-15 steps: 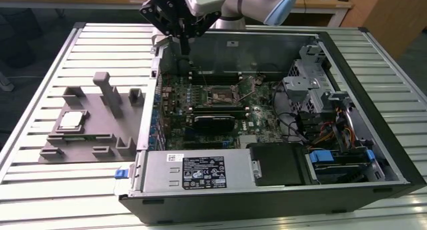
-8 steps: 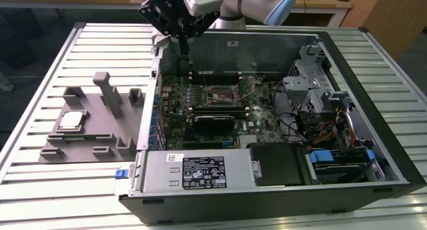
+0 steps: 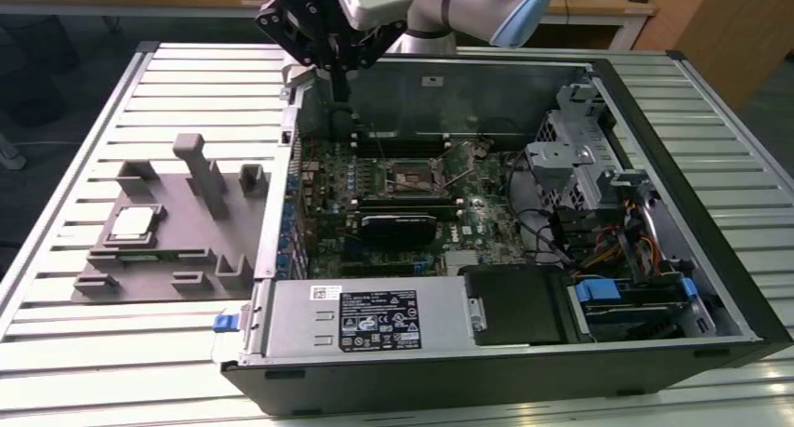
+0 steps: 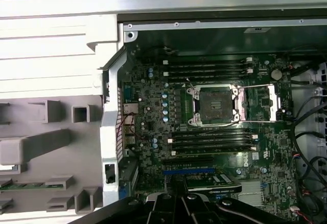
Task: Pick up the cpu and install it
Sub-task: 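Reach for the cpu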
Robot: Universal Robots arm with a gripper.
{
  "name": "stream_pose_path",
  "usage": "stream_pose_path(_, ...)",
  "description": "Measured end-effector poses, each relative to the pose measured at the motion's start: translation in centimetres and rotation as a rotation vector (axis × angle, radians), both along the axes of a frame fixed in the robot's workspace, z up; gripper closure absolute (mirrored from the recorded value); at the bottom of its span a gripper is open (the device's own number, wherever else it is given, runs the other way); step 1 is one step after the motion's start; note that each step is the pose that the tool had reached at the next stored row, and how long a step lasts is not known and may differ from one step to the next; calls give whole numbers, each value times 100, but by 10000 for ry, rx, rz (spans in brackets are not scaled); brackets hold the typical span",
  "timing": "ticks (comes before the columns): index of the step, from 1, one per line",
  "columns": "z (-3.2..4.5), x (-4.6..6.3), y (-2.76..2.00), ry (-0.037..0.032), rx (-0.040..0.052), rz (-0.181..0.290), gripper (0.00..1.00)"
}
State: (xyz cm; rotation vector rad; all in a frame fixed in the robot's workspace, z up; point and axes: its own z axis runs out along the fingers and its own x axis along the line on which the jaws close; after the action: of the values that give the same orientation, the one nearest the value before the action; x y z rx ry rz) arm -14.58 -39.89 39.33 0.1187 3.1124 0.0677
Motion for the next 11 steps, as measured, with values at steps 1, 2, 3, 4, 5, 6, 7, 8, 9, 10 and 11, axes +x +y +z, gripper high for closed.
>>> stream_pose_path(1,0,-3,0,0,0,0,89)
stream_pose_path(2,0,-6,0,0,0,0,89)
stream_pose_path(3,0,-9,0,0,0,0,89)
stream_pose_path(4,0,-13,0,0,0,0,89)
stream_pose_path(5,0,-18,0,1,0,0,89)
stream_pose_path(6,0,-23,0,1,0,0,89)
stream_pose_path(7,0,-27,0,0,0,-1,89)
stream_pose_path(8,0,-31,0,1,-1,0,89)
stream_pose_path(9,0,-35,0,0,0,0,89)
stream_pose_path(10,0,-40,0,0,0,0,89)
stream_pose_path(11,0,-46,0,1,0,-1,89)
